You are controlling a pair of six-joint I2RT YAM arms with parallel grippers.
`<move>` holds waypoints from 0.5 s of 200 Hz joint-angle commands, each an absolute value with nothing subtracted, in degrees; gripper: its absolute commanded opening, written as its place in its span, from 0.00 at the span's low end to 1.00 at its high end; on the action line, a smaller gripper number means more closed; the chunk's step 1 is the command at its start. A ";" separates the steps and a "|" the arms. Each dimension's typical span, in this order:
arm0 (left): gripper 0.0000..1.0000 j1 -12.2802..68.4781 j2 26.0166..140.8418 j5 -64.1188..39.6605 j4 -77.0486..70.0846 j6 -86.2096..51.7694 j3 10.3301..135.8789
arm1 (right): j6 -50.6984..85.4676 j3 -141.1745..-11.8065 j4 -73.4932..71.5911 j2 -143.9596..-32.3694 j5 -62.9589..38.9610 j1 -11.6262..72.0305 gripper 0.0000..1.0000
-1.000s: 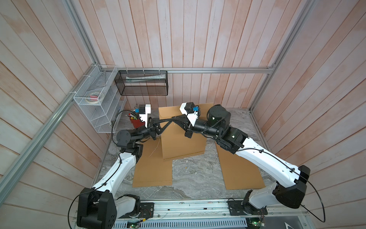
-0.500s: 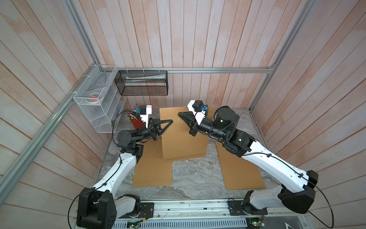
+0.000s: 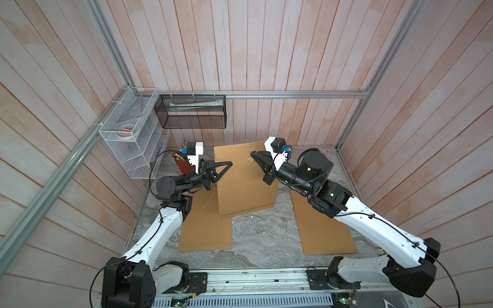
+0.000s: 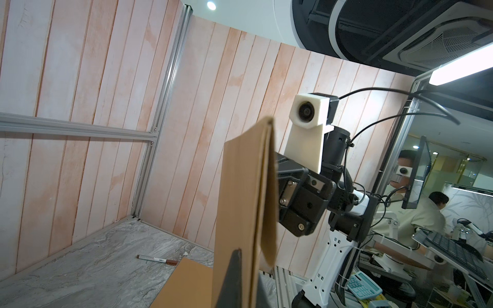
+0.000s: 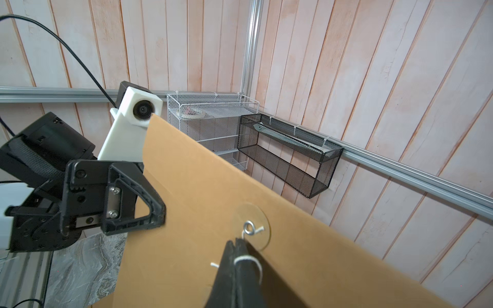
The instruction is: Open the file bag
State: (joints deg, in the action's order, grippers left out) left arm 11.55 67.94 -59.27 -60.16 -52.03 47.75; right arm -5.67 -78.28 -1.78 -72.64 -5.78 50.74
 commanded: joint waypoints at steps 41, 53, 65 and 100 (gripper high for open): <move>0.00 11.45 66.86 -57.16 -59.07 -50.19 46.76 | -3.17 -73.12 -5.67 -68.24 -3.17 49.62 0.00; 0.00 11.42 66.97 -57.00 -58.91 -50.10 46.80 | -2.77 -72.24 -6.02 -67.48 -2.97 49.41 0.00; 0.00 11.35 67.09 -56.87 -58.90 -50.10 46.79 | -2.42 -71.61 -6.24 -66.85 -2.90 49.23 0.00; 0.00 11.32 67.28 -56.58 -59.25 -50.27 46.76 | -2.02 -71.02 -6.33 -66.18 -2.75 48.78 0.00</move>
